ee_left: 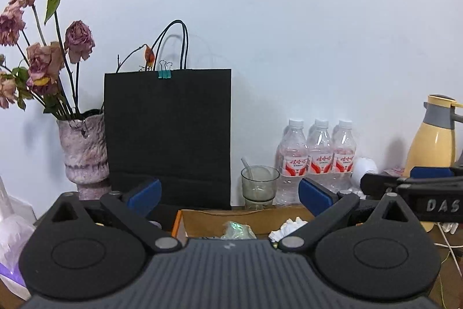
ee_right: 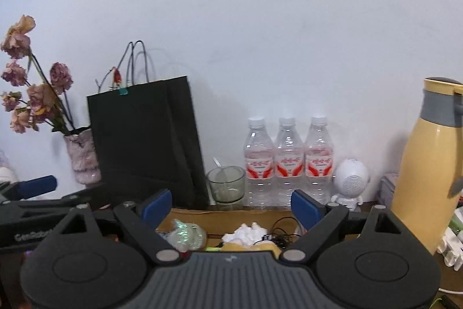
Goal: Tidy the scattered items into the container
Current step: 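Withdraw both open tools from the box, then move both open tools toward the white round disc and beige block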
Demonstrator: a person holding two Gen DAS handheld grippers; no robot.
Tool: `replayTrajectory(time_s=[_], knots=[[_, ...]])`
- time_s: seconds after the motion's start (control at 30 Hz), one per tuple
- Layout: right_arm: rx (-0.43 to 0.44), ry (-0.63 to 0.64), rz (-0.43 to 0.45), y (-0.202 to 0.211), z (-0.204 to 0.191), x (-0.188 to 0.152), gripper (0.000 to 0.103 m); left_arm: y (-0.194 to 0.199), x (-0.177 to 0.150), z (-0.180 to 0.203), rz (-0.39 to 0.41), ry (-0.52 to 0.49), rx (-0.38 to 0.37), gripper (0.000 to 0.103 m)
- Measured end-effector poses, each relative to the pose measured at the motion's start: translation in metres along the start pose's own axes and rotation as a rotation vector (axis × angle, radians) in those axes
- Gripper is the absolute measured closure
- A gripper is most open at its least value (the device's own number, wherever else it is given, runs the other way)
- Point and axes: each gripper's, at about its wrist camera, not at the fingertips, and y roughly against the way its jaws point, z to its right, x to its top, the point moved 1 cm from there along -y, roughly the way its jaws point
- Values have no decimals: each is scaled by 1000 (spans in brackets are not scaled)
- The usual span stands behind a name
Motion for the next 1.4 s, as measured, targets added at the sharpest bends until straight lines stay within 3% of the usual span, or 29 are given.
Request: replayTrajectory(time_s=[0.13,0.2,0.3,0.47,0.67,0.77,0.87,1.0,1.17,1.4], knots=[[-11,-13,2,16,-3,-29,14,19,-25,-3,4,-11,-16,0],[9,-14,-8,33,-7,-54,14,40,-47,-9,-38,-11,-8,0],[12,40,-14,75,-19,-93,14,77,-82,-24,-103,31,-58,0],[29,74,10,158,-30,-143,8,152,-131,-50,-128,159,-62,0],[48,113,17,234,-44,-188,7,217,-165,-61,-135,62,-21,0],[50,127,-1,249,-52,-204,7,235,-174,-58,-114,51,-8,0],[63,130,-45,238,-55,-210,7,219,-174,-57,-144,45,-30,0],[17,177,-82,198,-57,-199,7,180,-171,-53,-191,34,-84,0],[25,102,-166,131,-43,-183,11,119,-166,-50,-257,33,-131,2],[80,63,-250,41,-47,-179,20,34,-168,-40,-370,-6,-169,24]])
